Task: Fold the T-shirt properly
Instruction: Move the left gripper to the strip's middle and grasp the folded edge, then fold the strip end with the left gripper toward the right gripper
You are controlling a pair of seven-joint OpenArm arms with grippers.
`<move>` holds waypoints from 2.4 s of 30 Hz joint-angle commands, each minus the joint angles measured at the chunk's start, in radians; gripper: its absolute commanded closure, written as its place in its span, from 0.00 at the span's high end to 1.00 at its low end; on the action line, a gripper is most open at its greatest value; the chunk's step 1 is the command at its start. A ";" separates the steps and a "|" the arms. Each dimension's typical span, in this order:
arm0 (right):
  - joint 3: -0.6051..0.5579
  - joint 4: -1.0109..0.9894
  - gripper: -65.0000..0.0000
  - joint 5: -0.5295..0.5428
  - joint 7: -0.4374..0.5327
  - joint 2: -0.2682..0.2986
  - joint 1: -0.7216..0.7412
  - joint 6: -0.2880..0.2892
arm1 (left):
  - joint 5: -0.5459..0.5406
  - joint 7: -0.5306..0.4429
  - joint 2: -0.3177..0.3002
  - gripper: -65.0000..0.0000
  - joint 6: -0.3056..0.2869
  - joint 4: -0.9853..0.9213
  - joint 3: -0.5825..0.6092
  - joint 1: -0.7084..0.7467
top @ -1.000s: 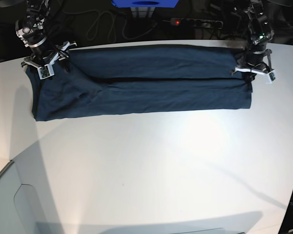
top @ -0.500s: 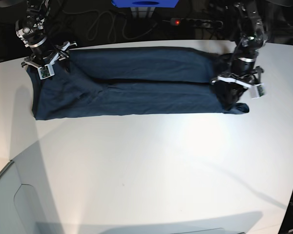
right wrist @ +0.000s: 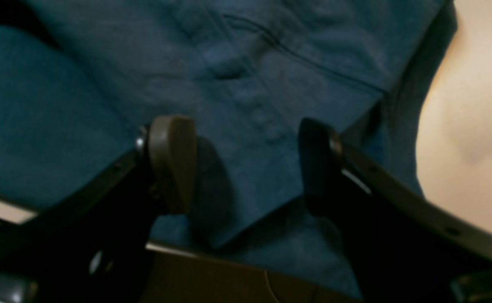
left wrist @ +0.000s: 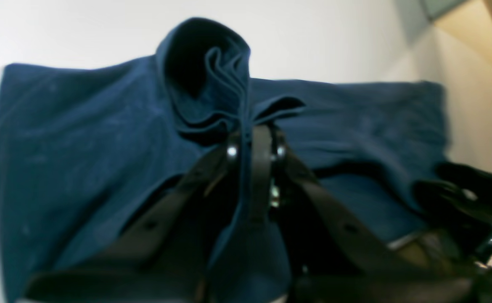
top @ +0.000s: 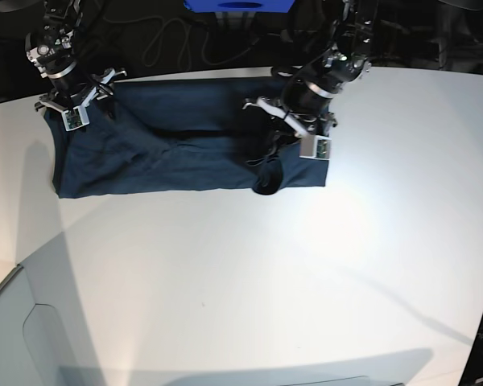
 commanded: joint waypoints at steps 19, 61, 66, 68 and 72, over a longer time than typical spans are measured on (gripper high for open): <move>0.006 0.013 0.57 0.017 0.020 0.030 0.013 0.010 | 0.150 -0.025 0.131 0.00 -0.008 -0.160 0.225 -0.130; 0.000 0.018 0.57 0.017 0.020 0.031 0.013 0.010 | 0.155 0.053 0.021 0.44 0.090 0.047 0.241 -0.096; 0.000 0.018 0.57 0.017 0.020 0.030 0.013 0.010 | 0.155 0.052 0.025 0.43 0.090 -0.039 0.145 -0.090; 0.000 0.018 0.57 0.017 0.020 0.030 0.013 0.010 | 0.155 0.050 0.025 0.43 0.090 -0.066 0.149 -0.096; 0.000 0.018 0.57 0.017 0.020 0.030 0.013 0.010 | 0.153 0.049 0.058 0.43 0.084 -0.145 0.193 -0.133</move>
